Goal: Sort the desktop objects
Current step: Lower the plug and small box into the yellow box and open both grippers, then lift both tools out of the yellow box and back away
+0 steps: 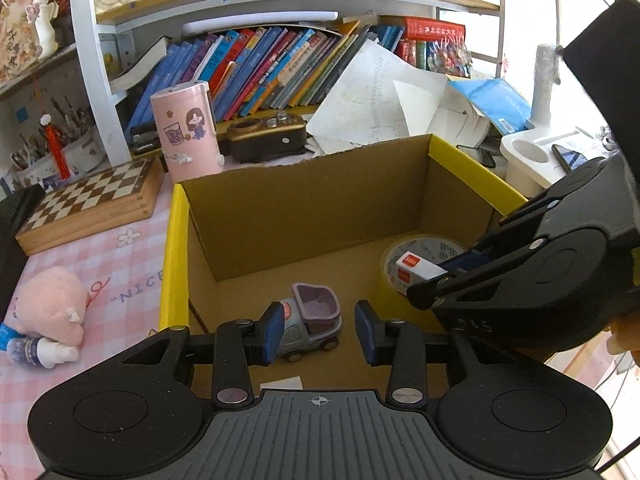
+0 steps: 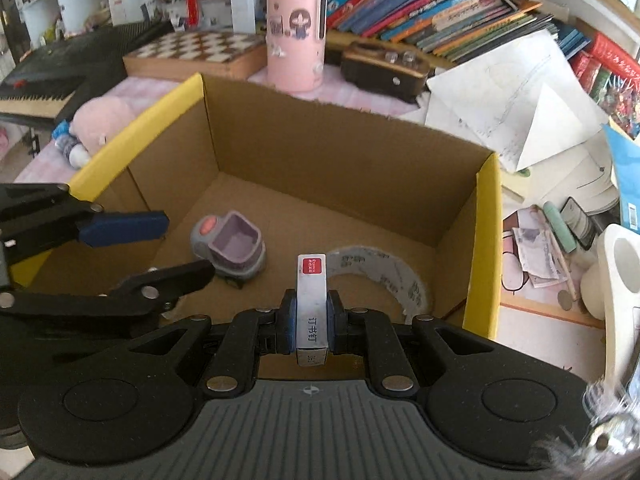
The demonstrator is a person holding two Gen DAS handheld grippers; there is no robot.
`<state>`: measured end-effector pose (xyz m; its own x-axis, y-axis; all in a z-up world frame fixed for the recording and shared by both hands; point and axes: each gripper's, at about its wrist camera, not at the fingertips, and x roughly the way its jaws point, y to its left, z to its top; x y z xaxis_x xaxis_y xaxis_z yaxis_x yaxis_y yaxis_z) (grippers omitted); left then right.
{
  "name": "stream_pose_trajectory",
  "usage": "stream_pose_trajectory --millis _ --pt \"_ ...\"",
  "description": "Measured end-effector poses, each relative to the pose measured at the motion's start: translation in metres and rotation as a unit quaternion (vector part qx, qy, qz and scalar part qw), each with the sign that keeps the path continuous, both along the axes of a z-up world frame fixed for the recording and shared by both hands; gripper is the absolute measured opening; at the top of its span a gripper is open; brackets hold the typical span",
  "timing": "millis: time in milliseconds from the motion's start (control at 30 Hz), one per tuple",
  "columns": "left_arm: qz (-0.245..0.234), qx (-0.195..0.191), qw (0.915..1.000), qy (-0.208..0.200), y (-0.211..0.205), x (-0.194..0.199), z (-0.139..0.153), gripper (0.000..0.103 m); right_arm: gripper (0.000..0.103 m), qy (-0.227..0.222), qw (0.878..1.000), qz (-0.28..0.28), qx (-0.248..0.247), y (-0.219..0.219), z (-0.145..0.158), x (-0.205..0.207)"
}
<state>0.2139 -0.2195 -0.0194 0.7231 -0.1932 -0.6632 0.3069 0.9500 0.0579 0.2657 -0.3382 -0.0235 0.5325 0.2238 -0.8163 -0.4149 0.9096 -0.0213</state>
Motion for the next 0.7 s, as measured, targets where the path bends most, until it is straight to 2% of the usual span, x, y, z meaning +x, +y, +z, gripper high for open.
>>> stream_pose_trajectory --millis 167,333,700 --pt "-0.002 0.0 1.0 -0.005 0.0 -0.003 0.002 0.044 0.015 0.003 1.0 -0.008 -0.001 -0.002 -0.002 0.002" --pt "0.006 -0.002 0.9998 -0.018 0.004 -0.007 0.007 0.063 0.025 -0.017 0.999 -0.027 0.008 -0.008 0.005 -0.002" --pt "0.004 -0.009 0.998 -0.062 0.011 -0.034 0.034 0.072 0.028 -0.078 0.994 -0.058 0.053 -0.017 0.04 -0.031"
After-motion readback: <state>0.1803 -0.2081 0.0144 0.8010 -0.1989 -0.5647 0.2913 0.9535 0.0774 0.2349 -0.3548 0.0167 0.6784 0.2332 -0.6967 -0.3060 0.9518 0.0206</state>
